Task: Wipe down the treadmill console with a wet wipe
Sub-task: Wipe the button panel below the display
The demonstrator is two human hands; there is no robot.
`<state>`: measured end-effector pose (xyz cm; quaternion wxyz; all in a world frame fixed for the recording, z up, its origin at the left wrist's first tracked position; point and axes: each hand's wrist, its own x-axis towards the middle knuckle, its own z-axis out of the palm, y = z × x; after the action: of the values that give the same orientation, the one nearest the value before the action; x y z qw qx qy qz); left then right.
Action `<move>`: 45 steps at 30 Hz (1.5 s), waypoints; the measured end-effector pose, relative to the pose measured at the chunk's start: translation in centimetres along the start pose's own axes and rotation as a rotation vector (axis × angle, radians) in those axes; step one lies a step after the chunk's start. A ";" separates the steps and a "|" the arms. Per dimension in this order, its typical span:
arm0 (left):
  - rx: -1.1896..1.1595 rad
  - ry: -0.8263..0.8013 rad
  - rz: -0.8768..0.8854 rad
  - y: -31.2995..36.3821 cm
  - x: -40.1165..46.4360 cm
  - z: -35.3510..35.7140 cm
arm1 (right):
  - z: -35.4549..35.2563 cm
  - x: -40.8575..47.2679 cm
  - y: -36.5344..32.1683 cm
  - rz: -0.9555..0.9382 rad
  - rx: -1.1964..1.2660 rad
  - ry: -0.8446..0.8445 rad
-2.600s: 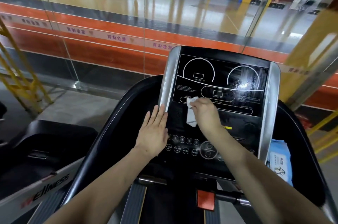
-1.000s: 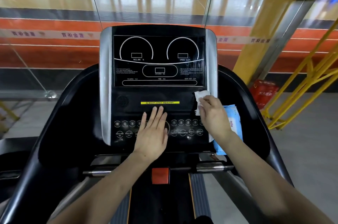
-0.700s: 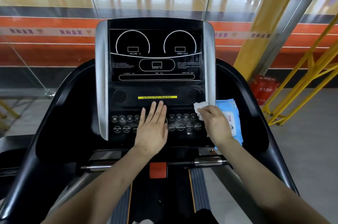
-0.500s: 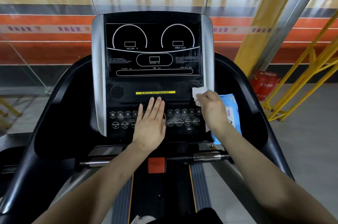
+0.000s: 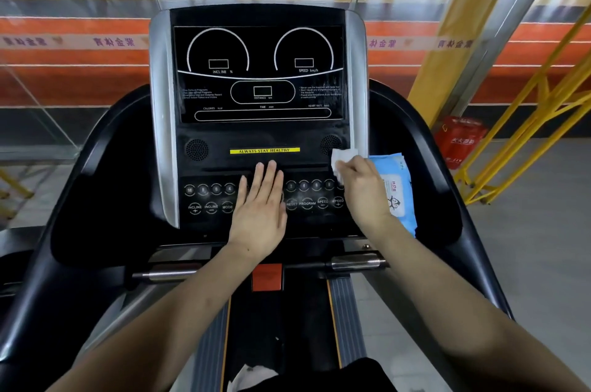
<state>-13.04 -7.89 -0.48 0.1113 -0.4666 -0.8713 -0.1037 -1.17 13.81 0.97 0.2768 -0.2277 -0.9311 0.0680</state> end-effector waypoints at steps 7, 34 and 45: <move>-0.016 -0.004 -0.001 0.4 -2.1 0.8 | 1.0 -8.3 0.9 -0.199 0.010 -0.112; -0.051 0.033 0.007 0.7 -4.9 1.8 | 3.0 -8.0 -1.1 -0.251 0.064 -0.026; -0.027 0.020 0.009 1.2 -5.9 1.7 | 2.3 -5.1 -3.3 -0.153 0.075 0.031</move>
<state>-9.04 -11.37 -3.73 0.1143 -0.4707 -0.8666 -0.1197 0.11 8.57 -2.58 0.3038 -0.1465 -0.9382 0.0779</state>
